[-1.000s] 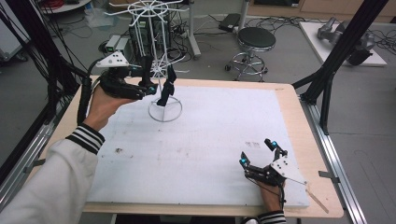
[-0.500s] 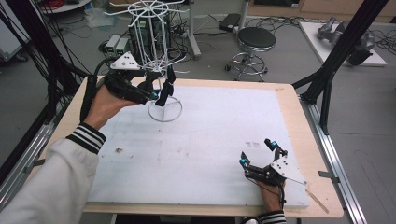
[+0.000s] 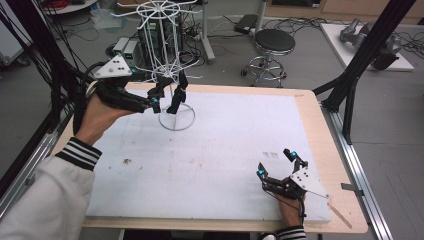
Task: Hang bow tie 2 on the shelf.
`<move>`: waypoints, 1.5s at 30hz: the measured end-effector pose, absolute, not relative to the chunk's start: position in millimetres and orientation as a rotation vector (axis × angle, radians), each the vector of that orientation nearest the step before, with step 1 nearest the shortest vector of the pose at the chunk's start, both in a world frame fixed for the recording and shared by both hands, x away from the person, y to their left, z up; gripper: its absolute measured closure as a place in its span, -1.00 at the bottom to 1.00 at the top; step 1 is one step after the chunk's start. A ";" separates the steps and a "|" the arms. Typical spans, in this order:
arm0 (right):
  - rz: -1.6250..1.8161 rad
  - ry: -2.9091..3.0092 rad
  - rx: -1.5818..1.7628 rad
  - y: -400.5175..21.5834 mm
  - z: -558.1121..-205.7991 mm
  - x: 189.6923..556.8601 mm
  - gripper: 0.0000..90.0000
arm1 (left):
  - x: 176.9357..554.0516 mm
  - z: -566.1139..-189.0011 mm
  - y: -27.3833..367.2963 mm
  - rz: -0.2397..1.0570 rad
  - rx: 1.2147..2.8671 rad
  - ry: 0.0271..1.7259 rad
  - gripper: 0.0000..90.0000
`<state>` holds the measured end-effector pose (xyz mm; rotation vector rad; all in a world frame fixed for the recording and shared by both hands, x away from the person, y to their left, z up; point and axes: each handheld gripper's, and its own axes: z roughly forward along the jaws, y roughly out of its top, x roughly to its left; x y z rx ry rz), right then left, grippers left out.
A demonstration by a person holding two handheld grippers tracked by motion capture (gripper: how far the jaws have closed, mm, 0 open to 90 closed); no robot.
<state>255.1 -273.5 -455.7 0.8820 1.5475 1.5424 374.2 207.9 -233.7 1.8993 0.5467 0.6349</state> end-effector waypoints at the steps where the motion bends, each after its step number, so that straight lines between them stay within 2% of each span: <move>1: 1.541 1.546 0.879 -274.0 -455.8 255.5 -0.93 | 371.3 -234.2 212.7 0.636 1.886 0.550 -0.70; 12: 1.537 1.539 0.881 -273.5 -455.9 254.5 -0.93 | 339.4 -257.2 247.0 0.646 1.798 0.527 -0.70; 19: 1.534 1.542 0.867 -273.7 -456.0 254.9 -0.93 | 318.9 -297.1 270.9 0.587 1.681 0.469 -0.70; 25: 1.529 1.542 0.869 -272.5 -455.9 254.3 -0.93 | 295.3 -352.9 287.1 0.591 1.611 0.520 -0.71; 30: 1.519 1.540 0.868 -271.8 -455.9 253.9 -0.93 | 284.6 -385.5 294.2 0.611 1.549 0.579 -0.71; 45: 1.514 1.542 0.863 -271.2 -456.0 253.7 -0.93 | 274.4 -440.8 299.4 0.734 1.472 0.694 -0.71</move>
